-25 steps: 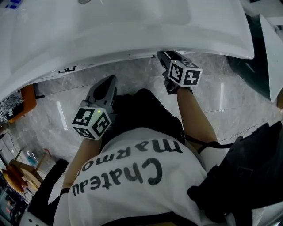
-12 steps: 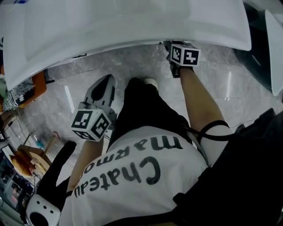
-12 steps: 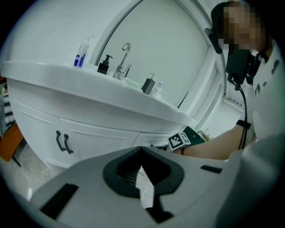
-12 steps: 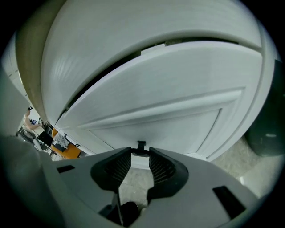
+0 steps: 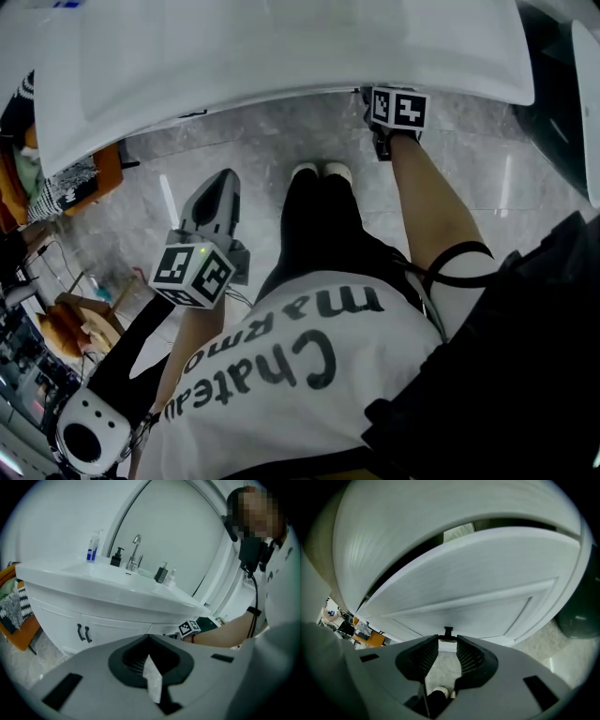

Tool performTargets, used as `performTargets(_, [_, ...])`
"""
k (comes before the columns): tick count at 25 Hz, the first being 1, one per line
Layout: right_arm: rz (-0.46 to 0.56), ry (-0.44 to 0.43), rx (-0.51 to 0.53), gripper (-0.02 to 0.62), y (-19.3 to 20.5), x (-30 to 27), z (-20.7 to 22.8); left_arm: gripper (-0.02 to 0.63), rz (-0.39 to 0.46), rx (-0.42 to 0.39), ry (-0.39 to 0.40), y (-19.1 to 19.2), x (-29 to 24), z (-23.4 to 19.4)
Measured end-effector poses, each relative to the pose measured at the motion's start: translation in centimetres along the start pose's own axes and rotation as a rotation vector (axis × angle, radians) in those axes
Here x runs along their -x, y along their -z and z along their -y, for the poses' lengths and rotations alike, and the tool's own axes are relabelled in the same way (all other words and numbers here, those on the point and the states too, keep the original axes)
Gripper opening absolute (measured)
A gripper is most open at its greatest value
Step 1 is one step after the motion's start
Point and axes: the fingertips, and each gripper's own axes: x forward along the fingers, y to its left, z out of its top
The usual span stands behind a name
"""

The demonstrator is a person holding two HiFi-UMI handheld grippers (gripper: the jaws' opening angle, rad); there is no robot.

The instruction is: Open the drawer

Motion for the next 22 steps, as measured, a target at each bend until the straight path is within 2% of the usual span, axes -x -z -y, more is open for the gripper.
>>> performTargets(3, [-0.02, -0.001, -0.002, 0.127, 0.2, 0.1, 0.0, 0.005, -0.003, -0.027, -0.003, -0.1, 0.4, 0.5])
performTargets(8, [-0.034, -0.006, -0.006, 0.124, 0.4, 0.3, -0.1, 0.005, 0.003, -0.026, -0.003, -0.1, 0.3, 0.9])
performTargets(16, [-0.037, -0.028, -0.016, 0.126, 3.9, 2.0, -0.6, 0.005, -0.002, -0.028, 0.013, 0.0, 0.3, 2.0])
performTargets(22, [-0.048, -0.031, 0.002, 0.126, 4.2, 2.1, -0.6, 0.005, -0.018, -0.03, 0.032, 0.8, 0.1, 2.8])
